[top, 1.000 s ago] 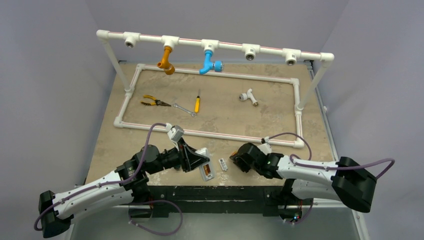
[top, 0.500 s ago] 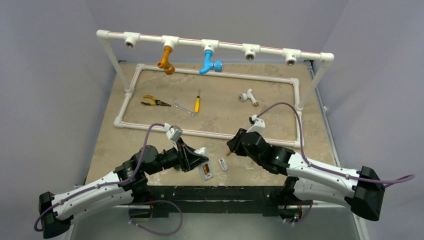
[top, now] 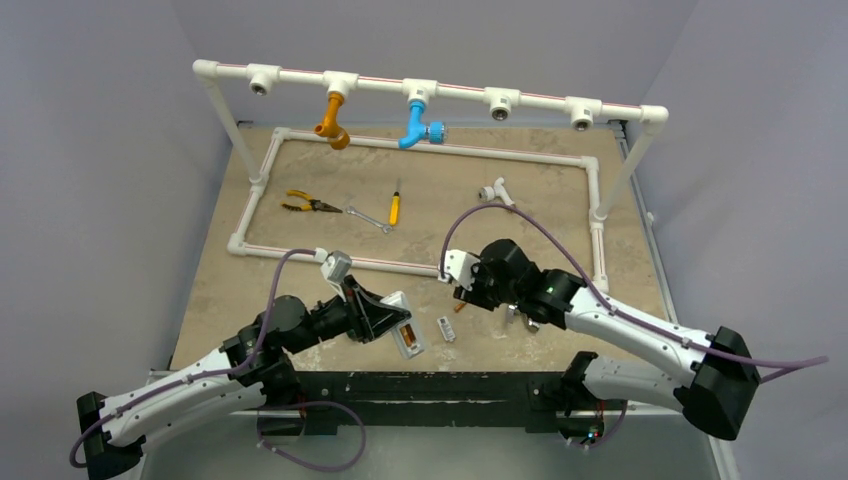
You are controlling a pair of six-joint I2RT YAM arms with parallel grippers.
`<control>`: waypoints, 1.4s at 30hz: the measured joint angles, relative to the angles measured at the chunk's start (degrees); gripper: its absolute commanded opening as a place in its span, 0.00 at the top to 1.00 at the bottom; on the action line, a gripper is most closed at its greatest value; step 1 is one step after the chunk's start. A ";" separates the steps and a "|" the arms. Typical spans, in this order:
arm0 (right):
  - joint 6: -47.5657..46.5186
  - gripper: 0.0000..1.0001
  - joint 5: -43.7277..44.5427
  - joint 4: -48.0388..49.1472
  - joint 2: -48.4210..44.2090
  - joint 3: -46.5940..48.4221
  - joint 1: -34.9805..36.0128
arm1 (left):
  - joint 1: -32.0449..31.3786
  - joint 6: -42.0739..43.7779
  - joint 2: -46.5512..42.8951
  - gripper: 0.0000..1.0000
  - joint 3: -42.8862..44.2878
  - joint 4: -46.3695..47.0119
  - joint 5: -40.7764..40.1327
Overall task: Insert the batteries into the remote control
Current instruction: Adjust the battery at the center of the board, then pick up the battery from the center of the board.
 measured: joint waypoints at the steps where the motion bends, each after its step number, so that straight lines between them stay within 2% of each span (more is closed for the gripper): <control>1: -4.31 0.57 -4.04 -2.25 -0.33 -0.07 -1.62 | 0.00 0.00 0.00 1.00 0.00 0.00 -0.11; 3: -11.76 0.58 -11.19 -5.33 -1.75 -0.59 -4.02 | 0.00 0.00 0.00 1.00 0.00 -0.09 -0.17; 7: -22.29 0.59 -19.43 -8.50 -1.88 -0.50 -4.66 | 0.00 0.00 0.00 1.00 0.00 -0.85 -0.26; 8: -24.70 0.55 -21.14 -9.57 -0.83 -0.15 -4.63 | 0.00 0.00 -0.02 1.00 0.00 -1.05 -0.28; 10: -28.65 0.50 -23.56 -11.74 2.21 0.94 -4.63 | 0.00 0.00 -0.11 1.00 0.00 -1.27 -0.44; 16: -37.83 0.49 -27.82 -13.70 11.13 2.40 -4.63 | 0.00 -1.40 -3.58 1.00 0.00 -5.70 -4.13; 24: -44.22 0.52 -29.03 -8.57 14.27 2.23 -4.66 | 0.00 -3.08 -9.16 1.00 -0.02 -11.89 -8.68; 42: -49.59 0.59 -29.00 -8.59 24.74 5.29 -5.44 | 0.00 -4.79 -13.18 1.00 -0.85 -19.19 -12.90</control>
